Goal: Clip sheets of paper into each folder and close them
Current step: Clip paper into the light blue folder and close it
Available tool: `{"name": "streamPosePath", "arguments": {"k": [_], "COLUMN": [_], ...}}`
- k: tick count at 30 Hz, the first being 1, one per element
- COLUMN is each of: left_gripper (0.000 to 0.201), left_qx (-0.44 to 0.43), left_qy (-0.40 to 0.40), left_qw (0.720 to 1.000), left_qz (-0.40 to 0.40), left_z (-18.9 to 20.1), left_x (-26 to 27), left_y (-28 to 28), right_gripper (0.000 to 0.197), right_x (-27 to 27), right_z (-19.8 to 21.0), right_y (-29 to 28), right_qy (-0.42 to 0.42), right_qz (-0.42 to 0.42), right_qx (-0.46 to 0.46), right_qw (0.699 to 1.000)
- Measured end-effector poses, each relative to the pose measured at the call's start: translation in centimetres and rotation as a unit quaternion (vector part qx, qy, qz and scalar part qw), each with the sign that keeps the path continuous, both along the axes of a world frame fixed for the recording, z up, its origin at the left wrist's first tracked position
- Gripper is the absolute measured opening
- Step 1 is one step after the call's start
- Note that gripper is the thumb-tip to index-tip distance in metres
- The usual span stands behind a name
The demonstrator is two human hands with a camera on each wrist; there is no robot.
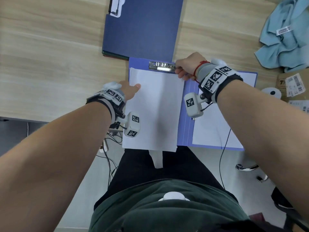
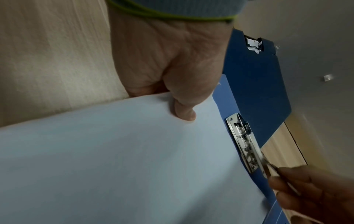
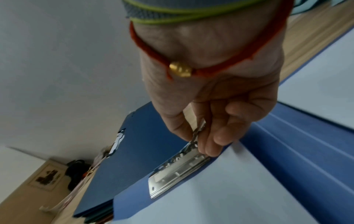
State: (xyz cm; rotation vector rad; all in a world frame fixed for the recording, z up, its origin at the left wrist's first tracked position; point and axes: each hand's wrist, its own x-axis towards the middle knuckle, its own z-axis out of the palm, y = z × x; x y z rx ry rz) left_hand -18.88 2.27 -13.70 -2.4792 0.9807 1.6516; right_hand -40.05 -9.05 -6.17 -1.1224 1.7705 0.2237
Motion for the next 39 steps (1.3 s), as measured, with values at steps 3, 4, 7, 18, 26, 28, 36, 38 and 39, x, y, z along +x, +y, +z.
{"name": "streamPosePath", "arguments": {"k": [3,4,7,18,26,28,36,38,39], "left_gripper": [0.062,0.058,0.061,0.040,0.037,0.048,0.072,0.072,0.073], "left_qx": [0.009,0.004,0.012,-0.018,-0.014,-0.021,-0.029,-0.038,-0.035], "left_qy": [0.004,0.007,0.001,-0.010,-0.013,0.004,0.029,0.033,0.033], "left_qw": [1.000,1.000,1.000,0.999,1.000,0.999,0.998,0.997,0.997], "left_qz": [0.003,0.005,0.013,0.039,0.006,0.031,0.042,0.054,0.061], "left_z": [0.5,0.6,0.8,0.7,1.5,1.5,2.4,2.2,2.0], "left_x": [-0.2,-0.2,-0.4,-1.5,-2.1,-1.9,-2.0,-2.0,-1.9], "left_y": [0.0,0.0,0.1,-0.6,-0.7,-0.3,-0.5,-0.5,-0.6], "right_gripper": [0.016,0.019,0.028,0.013,0.013,0.013,0.019,0.029,0.031], "right_x": [-1.4,-1.6,-1.8,-3.3,-3.2,-3.2,-3.1,-3.2,-3.2], "right_z": [-0.6,-0.7,-1.1,-0.8,-1.0,-1.1,-1.0,-1.1,-1.1], "right_y": [0.0,-0.1,-0.3,-1.1,-1.4,-1.4,-1.4,-1.5,-1.5], "right_qy": [0.032,0.042,0.052,-0.021,-0.023,-0.022,-0.018,-0.016,-0.015], "right_qz": [-0.010,-0.009,-0.002,0.047,0.041,0.040,0.040,0.037,0.037], "right_qx": [-0.004,-0.010,-0.030,-0.016,-0.011,-0.011,-0.007,-0.007,-0.008], "right_qw": [0.999,0.999,0.998,0.999,0.999,0.999,0.999,0.999,0.999]}}
